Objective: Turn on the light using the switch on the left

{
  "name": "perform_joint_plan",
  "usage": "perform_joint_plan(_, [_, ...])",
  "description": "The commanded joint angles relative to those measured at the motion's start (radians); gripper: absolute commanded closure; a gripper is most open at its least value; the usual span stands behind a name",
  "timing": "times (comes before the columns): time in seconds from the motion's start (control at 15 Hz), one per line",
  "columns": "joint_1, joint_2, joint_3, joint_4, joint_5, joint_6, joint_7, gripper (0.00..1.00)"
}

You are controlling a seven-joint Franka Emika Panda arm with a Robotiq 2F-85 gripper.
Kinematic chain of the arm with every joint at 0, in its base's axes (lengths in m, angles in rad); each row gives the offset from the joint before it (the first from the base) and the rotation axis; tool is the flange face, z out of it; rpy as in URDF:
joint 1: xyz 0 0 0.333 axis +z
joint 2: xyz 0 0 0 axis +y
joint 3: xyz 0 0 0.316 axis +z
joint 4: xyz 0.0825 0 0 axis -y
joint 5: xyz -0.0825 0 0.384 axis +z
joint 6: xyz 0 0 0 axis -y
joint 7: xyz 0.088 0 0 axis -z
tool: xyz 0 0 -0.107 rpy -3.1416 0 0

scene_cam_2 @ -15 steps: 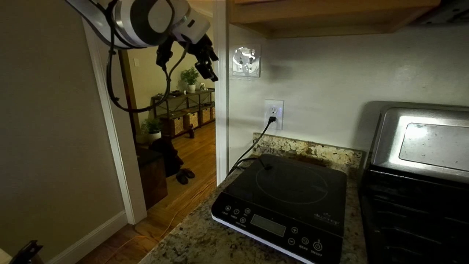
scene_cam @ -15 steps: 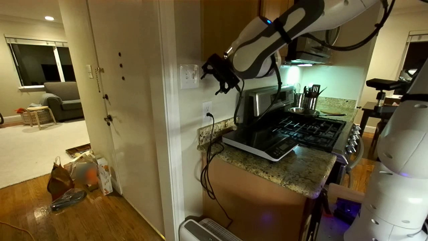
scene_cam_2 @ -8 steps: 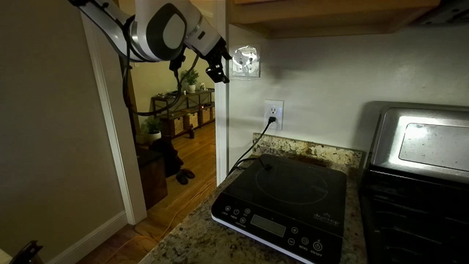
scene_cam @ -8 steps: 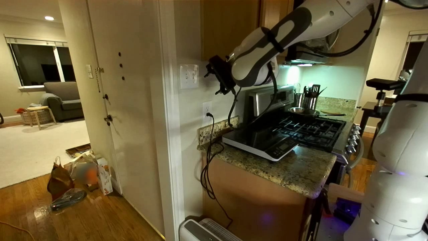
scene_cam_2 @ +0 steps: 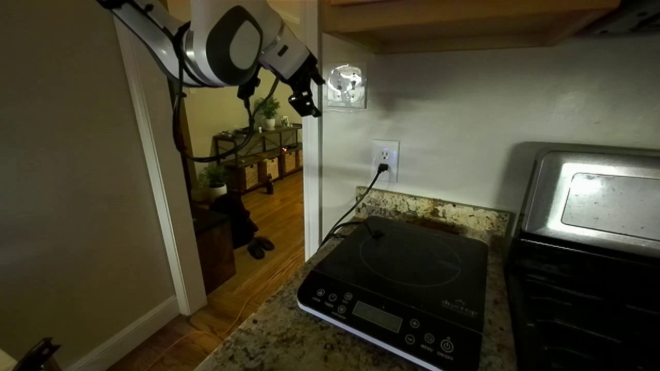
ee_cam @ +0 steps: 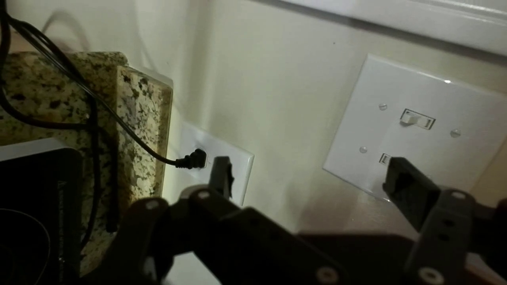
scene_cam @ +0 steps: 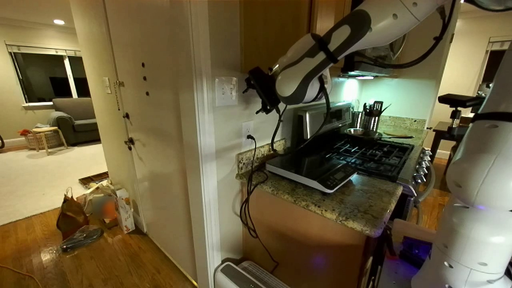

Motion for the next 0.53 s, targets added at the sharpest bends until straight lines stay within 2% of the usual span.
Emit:
perform_joint_plan(0.0, [0.025, 0.034, 0.000, 0.030, 0.020, 0.024, 0.018, 0.00])
perform_joint_plan(0.33, [0.046, 0.105, 0.000, 0.128, 0.022, 0.018, 0.011, 0.00])
perform_joint_plan(0.4, [0.138, 0.127, -0.076, 0.160, 0.107, 0.017, -0.072, 0.00])
perform_joint_plan(0.47, [0.149, 0.142, -0.084, 0.185, 0.130, 0.014, -0.080, 0.00])
